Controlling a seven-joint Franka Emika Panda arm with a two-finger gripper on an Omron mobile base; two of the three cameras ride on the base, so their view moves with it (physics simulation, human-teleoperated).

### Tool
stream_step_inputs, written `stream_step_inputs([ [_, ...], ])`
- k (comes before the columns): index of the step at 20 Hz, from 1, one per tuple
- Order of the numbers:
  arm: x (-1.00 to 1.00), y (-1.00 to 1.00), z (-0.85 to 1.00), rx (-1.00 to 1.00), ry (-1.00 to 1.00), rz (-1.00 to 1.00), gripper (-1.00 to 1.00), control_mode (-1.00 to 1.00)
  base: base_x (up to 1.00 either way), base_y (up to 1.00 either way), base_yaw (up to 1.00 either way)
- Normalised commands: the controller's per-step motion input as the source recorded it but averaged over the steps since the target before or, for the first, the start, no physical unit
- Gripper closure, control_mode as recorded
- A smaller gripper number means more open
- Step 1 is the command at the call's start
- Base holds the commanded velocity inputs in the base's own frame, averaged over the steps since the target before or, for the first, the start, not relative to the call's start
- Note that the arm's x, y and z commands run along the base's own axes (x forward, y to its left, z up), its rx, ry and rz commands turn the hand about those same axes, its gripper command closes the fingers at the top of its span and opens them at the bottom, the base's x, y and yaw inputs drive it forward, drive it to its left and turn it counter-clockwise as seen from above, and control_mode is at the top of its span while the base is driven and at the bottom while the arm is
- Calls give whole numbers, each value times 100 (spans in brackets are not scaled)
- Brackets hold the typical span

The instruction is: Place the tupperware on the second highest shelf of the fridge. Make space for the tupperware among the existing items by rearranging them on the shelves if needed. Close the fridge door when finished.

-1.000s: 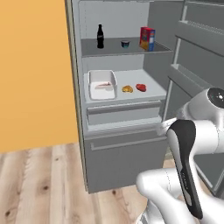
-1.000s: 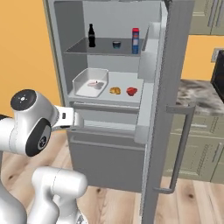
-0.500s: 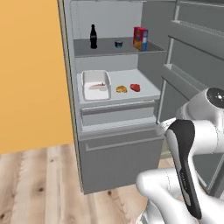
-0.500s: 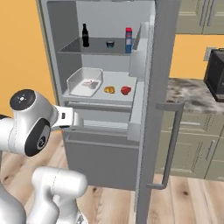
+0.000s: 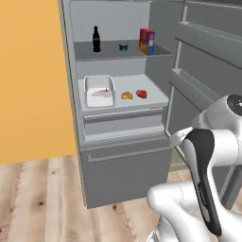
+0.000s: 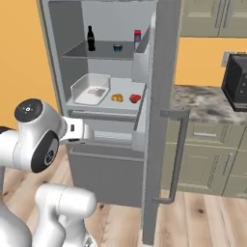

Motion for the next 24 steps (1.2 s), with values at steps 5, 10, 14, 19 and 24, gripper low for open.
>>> stream_step_inputs([
  [5, 0, 0, 0, 0, 0, 0, -100, 100, -23, 64, 0],
  [10, 0, 0, 0, 0, 0, 0, -100, 100, -10, -23, 0],
  [14, 0, 0, 0, 0, 0, 0, -100, 100, -16, -56, 2],
  [19, 0, 0, 0, 0, 0, 0, -100, 100, -37, -7, 2],
  [24, 0, 9, -3, -3, -1, 0, -100, -100, 0, 0, 0],
])
